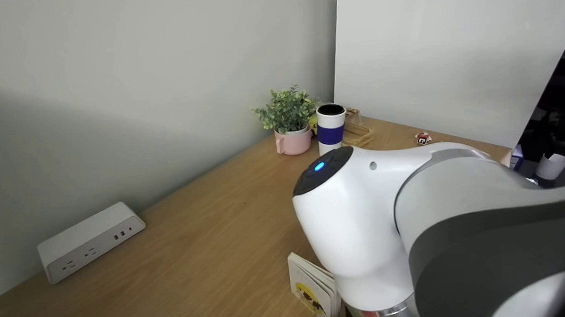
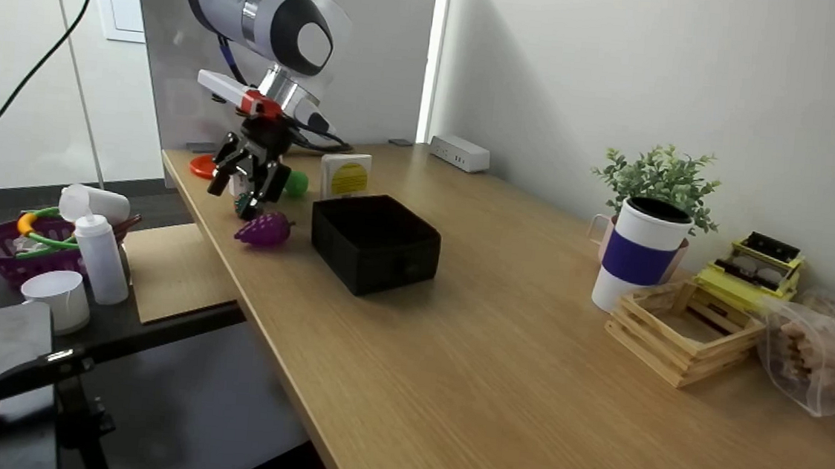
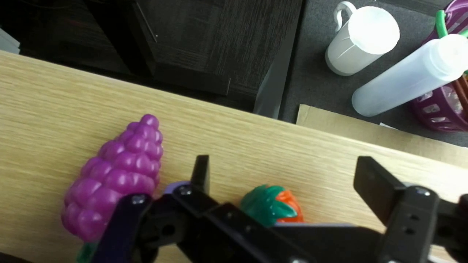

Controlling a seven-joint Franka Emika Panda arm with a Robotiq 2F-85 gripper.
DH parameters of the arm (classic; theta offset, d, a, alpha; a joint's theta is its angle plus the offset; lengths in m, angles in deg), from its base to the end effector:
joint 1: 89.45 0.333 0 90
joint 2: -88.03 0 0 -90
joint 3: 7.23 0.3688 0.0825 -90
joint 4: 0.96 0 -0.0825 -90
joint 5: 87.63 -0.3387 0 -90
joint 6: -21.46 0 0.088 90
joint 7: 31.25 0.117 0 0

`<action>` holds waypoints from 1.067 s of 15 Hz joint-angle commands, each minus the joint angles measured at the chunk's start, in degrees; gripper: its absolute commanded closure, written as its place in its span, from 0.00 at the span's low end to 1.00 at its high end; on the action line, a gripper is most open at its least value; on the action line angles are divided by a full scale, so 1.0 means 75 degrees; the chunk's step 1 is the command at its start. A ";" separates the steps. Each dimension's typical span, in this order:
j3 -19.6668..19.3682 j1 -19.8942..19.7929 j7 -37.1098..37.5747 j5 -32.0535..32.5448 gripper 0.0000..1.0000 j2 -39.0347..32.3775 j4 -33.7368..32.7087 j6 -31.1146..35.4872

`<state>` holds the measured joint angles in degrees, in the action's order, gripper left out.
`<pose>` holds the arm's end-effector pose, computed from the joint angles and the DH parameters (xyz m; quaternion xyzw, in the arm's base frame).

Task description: Put the grapes and green and red object in black basket

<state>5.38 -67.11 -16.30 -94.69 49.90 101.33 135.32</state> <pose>0.4949 0.3403 0.2293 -0.9594 -0.1246 0.2527 0.0149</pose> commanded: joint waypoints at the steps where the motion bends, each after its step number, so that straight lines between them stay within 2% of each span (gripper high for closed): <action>1: -0.0035 0.0137 0.0129 0.0091 0.00 -0.0017 -0.0074 0.0007; 16: 0.0172 0.0052 -0.0198 -0.0196 0.00 0.0035 0.0165 0.0078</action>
<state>6.07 -66.27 -16.84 -95.06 49.89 101.59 135.32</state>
